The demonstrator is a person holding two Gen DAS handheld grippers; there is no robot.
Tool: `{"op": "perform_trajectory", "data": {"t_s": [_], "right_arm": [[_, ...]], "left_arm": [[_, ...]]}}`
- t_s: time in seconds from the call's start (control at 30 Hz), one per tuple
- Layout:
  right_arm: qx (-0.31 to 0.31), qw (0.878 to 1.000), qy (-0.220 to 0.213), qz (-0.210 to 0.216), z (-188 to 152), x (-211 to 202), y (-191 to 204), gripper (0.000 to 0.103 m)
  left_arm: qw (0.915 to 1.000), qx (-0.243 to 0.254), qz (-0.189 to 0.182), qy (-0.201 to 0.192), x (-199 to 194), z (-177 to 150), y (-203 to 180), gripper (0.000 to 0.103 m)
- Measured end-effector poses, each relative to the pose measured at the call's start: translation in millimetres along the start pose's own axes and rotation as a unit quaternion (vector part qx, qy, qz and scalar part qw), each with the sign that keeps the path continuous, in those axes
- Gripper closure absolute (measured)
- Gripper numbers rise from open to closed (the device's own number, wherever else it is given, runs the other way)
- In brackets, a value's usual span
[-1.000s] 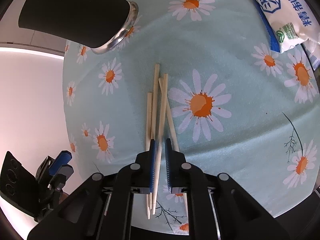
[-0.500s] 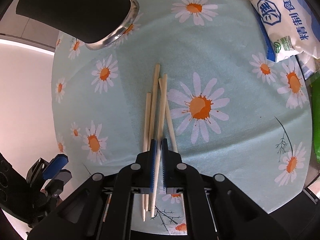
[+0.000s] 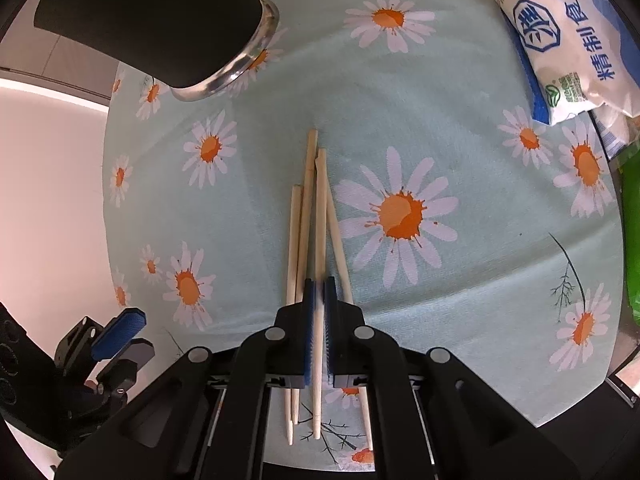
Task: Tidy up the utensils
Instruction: 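Close the right tool on one wooden chopstick, then grasp another wooden chopstick with the left tool while the right tool holds its chopstick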
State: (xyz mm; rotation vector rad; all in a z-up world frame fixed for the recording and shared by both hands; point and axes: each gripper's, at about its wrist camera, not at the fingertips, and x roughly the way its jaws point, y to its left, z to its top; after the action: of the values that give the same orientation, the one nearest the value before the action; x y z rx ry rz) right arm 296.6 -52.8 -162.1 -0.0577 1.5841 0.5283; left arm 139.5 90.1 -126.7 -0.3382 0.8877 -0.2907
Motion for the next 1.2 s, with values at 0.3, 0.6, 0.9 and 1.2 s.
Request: {"op": "perform_trajectory", "data": {"t_s": [0.3, 0.6, 0.9, 1.2], "right_arm": [[-0.002, 0.999, -0.006, 0.036, 0.8, -15.0, -12.7, 0.097], [-0.007, 0.997, -0.033, 0.073, -2.6, -47.9, -36.4, 0.097], [-0.015, 0.994, -0.053, 0.096, 2.8, -65.0, -57.5, 0.097], [-0.037, 0.990, -0.054, 0.126, 9.6, -71.0, -74.2, 0.097]], "left_arm": [[0.9996, -0.015, 0.011, 0.020, 12.1, 5.5, -2.5, 0.084], [0.9977, -0.020, 0.008, 0.065, 40.1, 16.2, -19.4, 0.084], [0.9923, -0.008, 0.046, 0.115, 76.5, 26.6, -46.9, 0.084], [0.9836, -0.017, 0.109, 0.143, 93.9, 22.6, -56.1, 0.087]]}}
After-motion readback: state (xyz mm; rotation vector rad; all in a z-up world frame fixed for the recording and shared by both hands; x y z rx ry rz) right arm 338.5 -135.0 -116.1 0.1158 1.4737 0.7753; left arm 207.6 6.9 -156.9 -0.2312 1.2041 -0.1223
